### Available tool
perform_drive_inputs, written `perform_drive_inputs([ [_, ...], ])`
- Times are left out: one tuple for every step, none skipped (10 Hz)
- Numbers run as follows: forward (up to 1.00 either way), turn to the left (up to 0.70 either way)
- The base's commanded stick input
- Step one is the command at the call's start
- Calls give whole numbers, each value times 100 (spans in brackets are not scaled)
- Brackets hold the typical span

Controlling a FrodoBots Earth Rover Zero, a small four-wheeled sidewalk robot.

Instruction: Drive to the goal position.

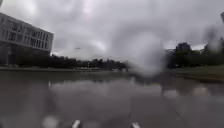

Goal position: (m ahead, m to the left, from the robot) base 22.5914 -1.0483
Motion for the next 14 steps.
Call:
perform_drive_inputs([
  [70, 0],
  [70, 0],
  [70, 0],
  [70, 0],
  [70, 0],
  [70, 0],
  [70, 0],
  [70, 0],
  [70, 0],
  [70, -1],
  [70, -12],
  [70, -21],
  [70, -20],
  [70, -2],
])
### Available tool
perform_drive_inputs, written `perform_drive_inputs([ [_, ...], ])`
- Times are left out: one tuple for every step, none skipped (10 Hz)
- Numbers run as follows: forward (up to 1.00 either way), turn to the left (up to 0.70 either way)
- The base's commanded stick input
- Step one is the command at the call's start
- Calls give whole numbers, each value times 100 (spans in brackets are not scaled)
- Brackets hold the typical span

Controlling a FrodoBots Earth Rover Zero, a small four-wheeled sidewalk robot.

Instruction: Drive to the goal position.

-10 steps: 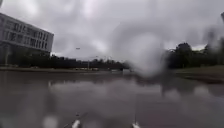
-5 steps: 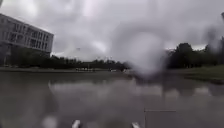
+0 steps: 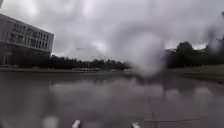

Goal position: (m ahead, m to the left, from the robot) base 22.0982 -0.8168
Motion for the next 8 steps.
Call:
perform_drive_inputs([
  [70, 0],
  [70, 0],
  [70, 0],
  [70, 0],
  [70, 0],
  [70, 0],
  [70, 0],
  [70, 0],
])
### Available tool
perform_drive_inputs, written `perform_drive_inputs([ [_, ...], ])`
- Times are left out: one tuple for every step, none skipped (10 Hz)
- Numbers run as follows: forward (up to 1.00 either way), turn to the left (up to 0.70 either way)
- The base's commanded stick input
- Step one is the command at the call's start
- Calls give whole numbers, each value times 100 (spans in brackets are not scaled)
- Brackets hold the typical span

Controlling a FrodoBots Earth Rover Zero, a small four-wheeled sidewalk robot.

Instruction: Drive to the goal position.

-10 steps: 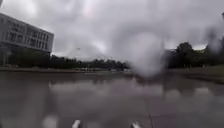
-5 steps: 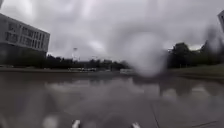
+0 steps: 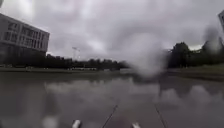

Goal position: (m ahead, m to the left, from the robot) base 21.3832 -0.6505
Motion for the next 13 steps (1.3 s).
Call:
perform_drive_inputs([
  [70, 0],
  [70, 0],
  [70, 0],
  [70, 0],
  [70, 0],
  [70, 0],
  [70, 0],
  [70, 0],
  [70, 0],
  [70, 0],
  [70, 0],
  [70, 0],
  [70, -1],
])
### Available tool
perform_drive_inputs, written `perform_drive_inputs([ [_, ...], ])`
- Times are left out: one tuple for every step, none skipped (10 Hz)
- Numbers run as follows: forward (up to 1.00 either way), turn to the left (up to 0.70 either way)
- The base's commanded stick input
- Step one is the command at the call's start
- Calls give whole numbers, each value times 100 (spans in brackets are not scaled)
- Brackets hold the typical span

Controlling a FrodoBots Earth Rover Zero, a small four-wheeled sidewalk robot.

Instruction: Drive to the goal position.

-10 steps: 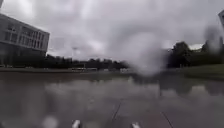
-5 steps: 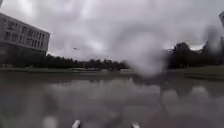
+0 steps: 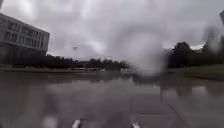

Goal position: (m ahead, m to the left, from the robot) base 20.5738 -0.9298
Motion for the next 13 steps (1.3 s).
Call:
perform_drive_inputs([
  [70, -2],
  [70, -34],
  [70, -35],
  [70, -4],
  [70, -2],
  [70, 0],
  [70, 0],
  [70, 0],
  [70, 0],
  [70, 0],
  [70, 0],
  [70, 0],
  [70, 0],
])
